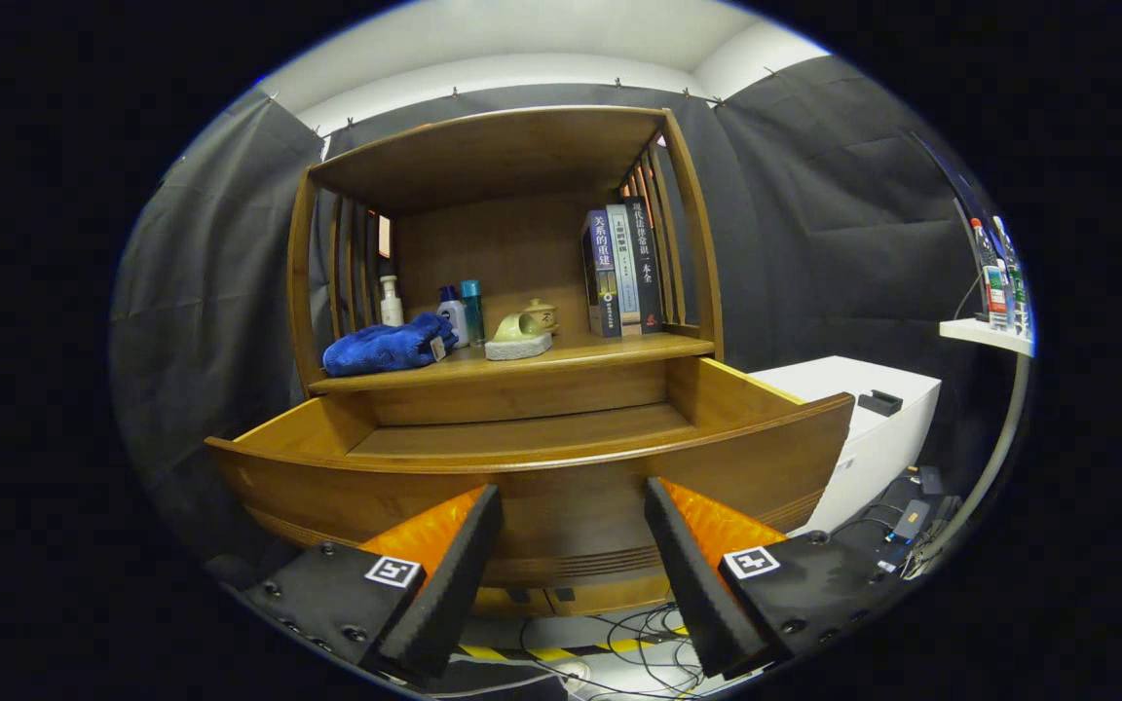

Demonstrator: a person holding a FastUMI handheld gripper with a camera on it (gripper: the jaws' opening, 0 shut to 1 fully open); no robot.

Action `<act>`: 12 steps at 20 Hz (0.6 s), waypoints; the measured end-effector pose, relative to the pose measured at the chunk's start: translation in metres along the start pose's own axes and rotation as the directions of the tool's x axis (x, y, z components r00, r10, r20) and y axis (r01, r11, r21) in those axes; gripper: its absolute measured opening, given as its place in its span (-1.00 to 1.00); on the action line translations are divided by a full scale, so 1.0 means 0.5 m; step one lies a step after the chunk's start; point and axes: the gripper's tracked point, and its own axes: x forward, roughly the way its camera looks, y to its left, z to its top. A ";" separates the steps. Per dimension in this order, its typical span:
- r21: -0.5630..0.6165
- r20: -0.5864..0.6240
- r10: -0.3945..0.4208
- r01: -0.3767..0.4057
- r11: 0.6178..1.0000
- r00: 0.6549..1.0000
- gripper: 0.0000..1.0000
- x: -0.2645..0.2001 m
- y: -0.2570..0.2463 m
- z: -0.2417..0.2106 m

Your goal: Pull open the drawer, take out the items inside it, and place them on the countertop above the cabinet.

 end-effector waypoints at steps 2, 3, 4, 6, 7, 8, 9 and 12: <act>0.021 0.004 0.010 -0.010 1.000 1.000 0.95 0.002 0.003 -0.002; 0.034 0.002 0.012 -0.012 0.999 1.000 0.95 0.006 0.001 -0.002; 0.043 -0.001 0.008 -0.008 0.999 1.000 0.95 0.007 -0.003 -0.002; 0.040 -0.001 -0.006 0.006 0.999 1.000 0.95 0.021 -0.013 0.003; 0.031 -0.002 0.001 -0.001 1.000 1.000 0.95 0.028 -0.012 0.007; 0.025 -0.006 0.008 -0.008 1.000 1.000 0.95 0.037 -0.008 0.009; 0.019 -0.012 0.014 -0.014 1.000 1.000 0.95 0.044 -0.007 0.007; 0.036 -0.022 0.017 -0.016 0.999 1.000 0.95 0.069 -0.006 0.011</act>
